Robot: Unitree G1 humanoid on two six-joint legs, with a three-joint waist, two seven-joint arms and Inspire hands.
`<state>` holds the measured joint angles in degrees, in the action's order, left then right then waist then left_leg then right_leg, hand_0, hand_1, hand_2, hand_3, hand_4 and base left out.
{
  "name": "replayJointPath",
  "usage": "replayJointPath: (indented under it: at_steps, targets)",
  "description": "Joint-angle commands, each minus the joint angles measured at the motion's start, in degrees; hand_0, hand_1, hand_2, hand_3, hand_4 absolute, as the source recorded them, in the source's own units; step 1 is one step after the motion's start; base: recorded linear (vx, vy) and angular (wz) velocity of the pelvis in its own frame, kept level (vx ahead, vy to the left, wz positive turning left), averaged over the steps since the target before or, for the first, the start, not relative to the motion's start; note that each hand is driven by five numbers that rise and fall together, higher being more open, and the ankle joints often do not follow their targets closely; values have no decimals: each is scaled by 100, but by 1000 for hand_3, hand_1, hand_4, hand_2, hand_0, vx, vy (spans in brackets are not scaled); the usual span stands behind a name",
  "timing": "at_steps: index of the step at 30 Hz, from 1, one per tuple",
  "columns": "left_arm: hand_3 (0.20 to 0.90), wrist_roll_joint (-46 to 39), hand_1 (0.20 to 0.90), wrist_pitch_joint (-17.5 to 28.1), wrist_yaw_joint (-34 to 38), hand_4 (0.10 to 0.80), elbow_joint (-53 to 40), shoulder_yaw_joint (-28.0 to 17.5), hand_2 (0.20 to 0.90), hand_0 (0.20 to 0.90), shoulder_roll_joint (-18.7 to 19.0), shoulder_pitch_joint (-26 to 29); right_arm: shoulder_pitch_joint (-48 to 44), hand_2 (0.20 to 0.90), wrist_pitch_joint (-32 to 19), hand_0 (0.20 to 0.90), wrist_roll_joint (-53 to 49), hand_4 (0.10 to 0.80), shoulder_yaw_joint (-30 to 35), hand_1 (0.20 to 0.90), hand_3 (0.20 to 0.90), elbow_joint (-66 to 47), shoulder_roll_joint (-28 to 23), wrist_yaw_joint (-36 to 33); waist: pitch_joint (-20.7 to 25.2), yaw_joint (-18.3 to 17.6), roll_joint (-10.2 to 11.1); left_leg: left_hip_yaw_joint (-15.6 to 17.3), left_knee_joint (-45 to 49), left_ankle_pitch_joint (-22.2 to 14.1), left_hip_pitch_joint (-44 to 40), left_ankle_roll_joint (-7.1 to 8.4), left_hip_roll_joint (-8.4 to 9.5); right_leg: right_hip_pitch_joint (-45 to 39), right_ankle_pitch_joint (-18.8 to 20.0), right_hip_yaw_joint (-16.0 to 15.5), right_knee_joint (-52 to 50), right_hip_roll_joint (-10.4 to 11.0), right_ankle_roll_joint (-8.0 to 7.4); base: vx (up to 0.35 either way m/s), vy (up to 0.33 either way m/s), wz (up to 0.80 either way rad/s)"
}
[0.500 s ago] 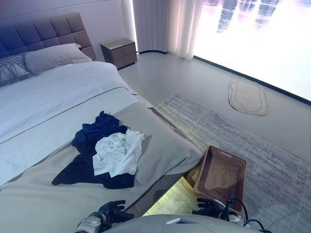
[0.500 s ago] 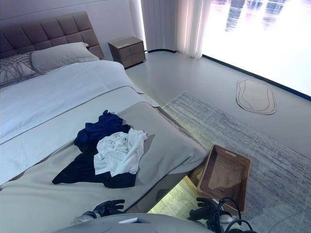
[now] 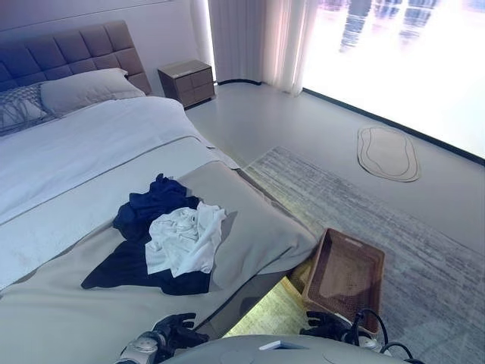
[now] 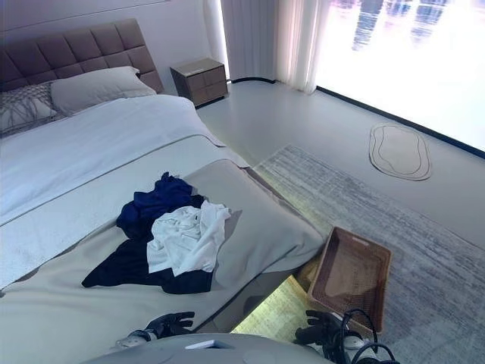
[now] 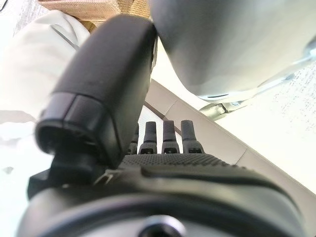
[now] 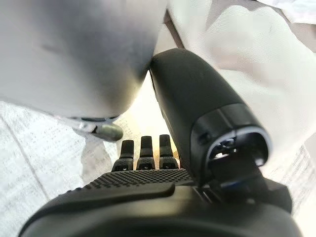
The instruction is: Pick up the clothes from the bed and place them into the basket
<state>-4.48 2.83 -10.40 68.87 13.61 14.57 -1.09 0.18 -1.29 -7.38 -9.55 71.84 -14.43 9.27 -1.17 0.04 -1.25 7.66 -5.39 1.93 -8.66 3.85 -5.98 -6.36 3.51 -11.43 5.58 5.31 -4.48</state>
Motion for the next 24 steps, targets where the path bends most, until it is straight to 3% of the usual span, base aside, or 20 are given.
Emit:
replayJointPath:
  at_steps: [1,9,13,16,20,21,22,23,24]
  targets:
    - [900,110,900,196,80,800,424,-103,900,900,0,377,-286,900,-27,900,-1069,800,289,900,900,411,130,349,-260,108,113,129,39,-535,-60,-356,462,-270,-634,-373,-432,2,-3,20,20,7]
    - [900,-171,900,319,184,800,400,-124,900,900,3,290,-183,900,145,900,-4008,800,1141,900,900,-37,198,1368,-338,292,28,-301,39,-439,62,-398,547,-234,-850,-621,-710,18,67,31,29,17]
    - [900,-135,900,315,212,800,362,-156,900,900,16,179,-336,900,719,900,-4947,800,1199,900,900,-635,305,1285,-395,491,32,-626,39,-411,116,-413,600,-269,-934,-763,-802,41,99,49,32,26]
    - [900,-212,900,342,266,800,177,-148,900,900,24,-54,-497,900,509,900,-4626,800,840,900,900,-1257,378,1116,-426,709,50,-796,39,-394,143,-400,606,-305,-976,-878,-831,84,116,77,63,47]
    - [900,-264,900,520,305,800,67,-121,900,900,-20,-391,-938,900,-722,900,-2855,800,159,900,900,-1952,254,262,-529,1065,64,-999,95,-341,257,-415,632,-264,-1001,-1003,-940,159,160,37,111,35]
    - [900,-262,900,533,305,800,68,-121,900,900,-21,-404,-959,900,-774,900,-2751,800,124,900,900,-1986,245,204,-536,1079,68,-1011,98,-339,263,-416,635,-266,-1002,-1011,-943,162,160,43,124,39]
    - [900,-266,900,614,327,800,56,-89,900,900,-31,-503,-1201,900,-1220,900,-1744,800,-222,900,900,-2317,89,-477,-584,1234,98,-1134,112,-307,349,-421,667,-265,-995,-1082,-949,193,155,41,122,37]
    - [900,-254,900,672,343,800,59,-65,900,900,-28,-554,-1413,900,-1327,900,-935,800,-430,900,900,-2541,-53,-998,-635,1348,122,-1244,117,-277,418,-418,694,-261,-984,-1142,-957,217,138,39,115,40]
    - [900,-254,900,672,343,800,59,-65,900,900,-28,-554,-1412,900,-1326,900,-934,800,-430,900,900,-2542,-52,-1000,-636,1346,123,-1245,117,-277,418,-418,695,-261,-985,-1144,-958,217,138,61,105,42]
